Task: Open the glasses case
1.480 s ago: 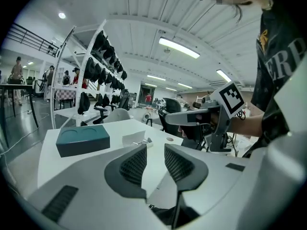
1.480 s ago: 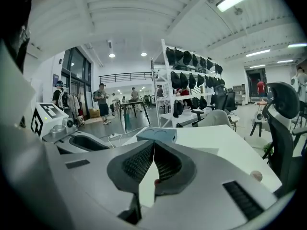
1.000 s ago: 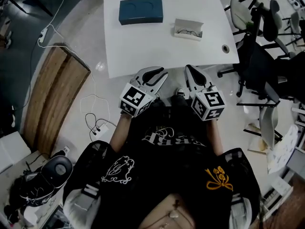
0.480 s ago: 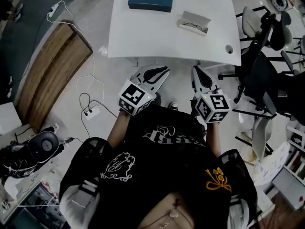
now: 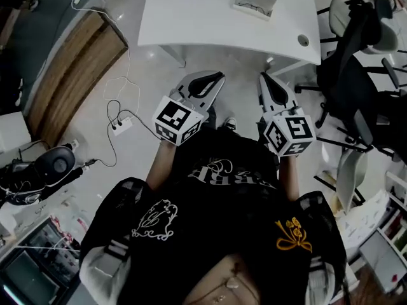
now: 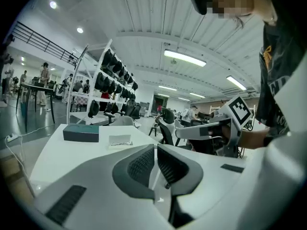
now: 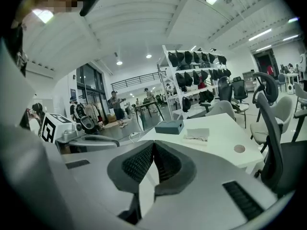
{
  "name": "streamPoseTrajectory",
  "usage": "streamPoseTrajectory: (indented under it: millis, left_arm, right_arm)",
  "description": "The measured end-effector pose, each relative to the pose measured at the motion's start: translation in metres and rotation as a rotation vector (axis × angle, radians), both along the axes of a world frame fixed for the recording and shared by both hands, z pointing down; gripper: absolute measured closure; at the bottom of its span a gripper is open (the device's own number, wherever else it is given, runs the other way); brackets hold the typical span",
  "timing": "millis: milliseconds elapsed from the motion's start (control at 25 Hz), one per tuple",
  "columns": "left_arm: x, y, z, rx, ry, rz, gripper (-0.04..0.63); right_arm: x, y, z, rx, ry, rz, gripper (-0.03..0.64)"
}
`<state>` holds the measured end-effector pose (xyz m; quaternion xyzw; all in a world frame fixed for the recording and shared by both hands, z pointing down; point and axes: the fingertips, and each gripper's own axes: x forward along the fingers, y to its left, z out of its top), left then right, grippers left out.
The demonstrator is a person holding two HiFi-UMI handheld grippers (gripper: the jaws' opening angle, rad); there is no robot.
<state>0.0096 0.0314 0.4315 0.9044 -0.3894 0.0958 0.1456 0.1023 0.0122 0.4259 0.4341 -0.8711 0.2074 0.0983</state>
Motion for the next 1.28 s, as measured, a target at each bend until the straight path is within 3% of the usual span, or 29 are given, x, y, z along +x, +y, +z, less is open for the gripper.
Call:
streamPoseTrajectory:
  millis: [440, 760, 1280]
  left_arm:
    - [0.037, 0.049, -0.009, 0.021, -0.032, -0.051, 0.56]
    - [0.051, 0.062, -0.016, 0.042, -0.033, -0.046, 0.56]
    - [0.057, 0.074, -0.014, 0.049, -0.044, -0.045, 0.56]
  right_arm:
    - [0.017, 0.04, -0.007, -0.015, -0.109, -0.126, 0.603]
    - [0.023, 0.055, -0.008, 0.017, -0.013, -0.181, 0.604]
    - [0.026, 0.068, -0.005, 0.015, -0.02, -0.197, 0.604]
